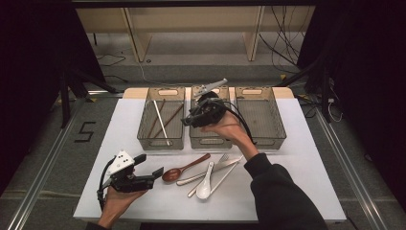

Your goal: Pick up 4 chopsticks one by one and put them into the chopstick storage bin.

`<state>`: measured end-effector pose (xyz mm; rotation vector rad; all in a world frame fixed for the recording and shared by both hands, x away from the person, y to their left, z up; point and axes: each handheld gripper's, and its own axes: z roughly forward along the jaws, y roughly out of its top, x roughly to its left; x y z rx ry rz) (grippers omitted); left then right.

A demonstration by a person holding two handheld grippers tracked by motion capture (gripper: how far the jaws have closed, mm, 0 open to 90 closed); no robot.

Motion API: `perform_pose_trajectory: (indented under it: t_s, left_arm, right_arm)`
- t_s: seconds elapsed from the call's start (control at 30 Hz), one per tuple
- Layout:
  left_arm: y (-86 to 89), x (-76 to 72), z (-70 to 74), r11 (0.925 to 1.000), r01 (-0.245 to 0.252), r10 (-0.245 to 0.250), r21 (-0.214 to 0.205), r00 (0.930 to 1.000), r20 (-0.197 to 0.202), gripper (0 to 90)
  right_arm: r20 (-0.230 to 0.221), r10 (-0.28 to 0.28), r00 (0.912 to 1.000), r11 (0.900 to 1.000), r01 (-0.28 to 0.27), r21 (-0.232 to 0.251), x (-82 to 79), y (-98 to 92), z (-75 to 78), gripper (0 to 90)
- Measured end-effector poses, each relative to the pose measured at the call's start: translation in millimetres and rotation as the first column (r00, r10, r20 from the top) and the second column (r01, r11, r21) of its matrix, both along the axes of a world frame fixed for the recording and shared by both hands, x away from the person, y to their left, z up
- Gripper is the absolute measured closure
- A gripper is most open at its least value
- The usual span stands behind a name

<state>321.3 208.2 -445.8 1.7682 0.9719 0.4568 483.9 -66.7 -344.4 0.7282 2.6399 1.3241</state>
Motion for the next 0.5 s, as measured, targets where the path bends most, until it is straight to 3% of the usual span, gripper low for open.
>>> perform_pose_trajectory:
  t_s: [0.17, 0.27, 0.5]
  left_arm:
    - [0.3, 0.6, -0.4, 1.0000, -0.001, 0.001, 0.001, 1.0000, 0.000, 15.6]
    - [0.8, 0.5, -0.2, 1.0000, -0.002, 0.002, -0.001, 1.0000, 0.000, 15.6]
    - [0.7, 0.7, -0.5, 0.9999, -0.004, 0.004, -0.012, 1.0000, -0.001, 15.6]
  right_arm:
    - [0.016, 0.066, 0.9977, 0.9973, -0.066, -0.032, -20.0, -16.9, 0.2, 42.1]
    - [0.026, 0.119, 0.9926, 0.9907, -0.117, -0.070, -29.3, -25.9, -1.2, 40.5]
    - [0.026, 0.162, 0.9865, 0.9803, -0.157, -0.119, -43.3, -42.2, -9.2, 35.7]
